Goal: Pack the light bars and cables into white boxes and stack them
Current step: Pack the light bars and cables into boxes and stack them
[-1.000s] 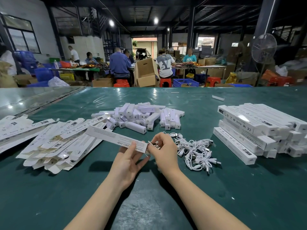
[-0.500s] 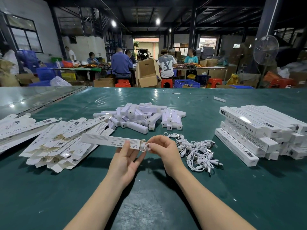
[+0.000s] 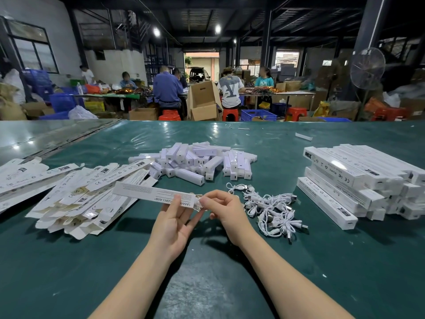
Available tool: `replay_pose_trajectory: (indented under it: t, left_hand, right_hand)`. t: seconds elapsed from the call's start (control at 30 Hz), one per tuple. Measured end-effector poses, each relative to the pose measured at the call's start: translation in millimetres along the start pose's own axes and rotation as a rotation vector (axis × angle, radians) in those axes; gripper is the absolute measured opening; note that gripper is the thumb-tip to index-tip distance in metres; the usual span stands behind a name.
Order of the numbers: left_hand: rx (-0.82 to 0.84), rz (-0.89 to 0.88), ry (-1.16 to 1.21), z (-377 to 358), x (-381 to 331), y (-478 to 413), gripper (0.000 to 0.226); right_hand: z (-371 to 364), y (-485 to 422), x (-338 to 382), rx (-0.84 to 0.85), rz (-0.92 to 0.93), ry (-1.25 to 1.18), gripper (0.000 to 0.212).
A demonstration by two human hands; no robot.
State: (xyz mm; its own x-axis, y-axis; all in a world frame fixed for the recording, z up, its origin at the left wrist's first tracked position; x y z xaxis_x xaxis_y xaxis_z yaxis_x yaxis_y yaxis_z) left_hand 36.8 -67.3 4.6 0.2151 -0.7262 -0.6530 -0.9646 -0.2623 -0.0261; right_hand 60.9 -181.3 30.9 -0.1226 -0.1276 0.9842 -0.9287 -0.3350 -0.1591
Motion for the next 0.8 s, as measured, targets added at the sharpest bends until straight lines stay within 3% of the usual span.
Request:
replay_pose_trajectory:
  t: [0.43, 0.6, 0.8]
  left_hand:
    - [0.058, 0.015, -0.119, -6, 0, 6, 0.016]
    - [0.070, -0.035, -0.162, -9, -1, 8, 0.013]
    - [0.066, -0.060, -0.211, -10, 0, 8, 0.007]
  right_hand:
    - [2, -2, -8, -0.155, -0.056, -0.121, 0.029]
    - [6, -1, -9, -0.274, -0.008, 0.084, 0.029]
    - [7, -2, -10, -0.285, -0.020, 0.043, 0.026]
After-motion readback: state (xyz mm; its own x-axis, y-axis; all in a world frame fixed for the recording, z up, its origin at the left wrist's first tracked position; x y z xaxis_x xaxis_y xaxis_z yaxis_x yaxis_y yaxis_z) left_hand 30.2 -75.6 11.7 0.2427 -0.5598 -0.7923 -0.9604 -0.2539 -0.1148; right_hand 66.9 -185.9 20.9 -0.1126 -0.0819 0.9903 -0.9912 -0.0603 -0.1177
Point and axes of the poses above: each hand's wrist, its own y-axis away from the middle knuckle, its own z-axis out of the back of the hand, x = y × z, the point moved 5 cm from there along -y, towards the middle knuckle, and after that the axes turned 4 degrees about -z, right-handed, at the moved point
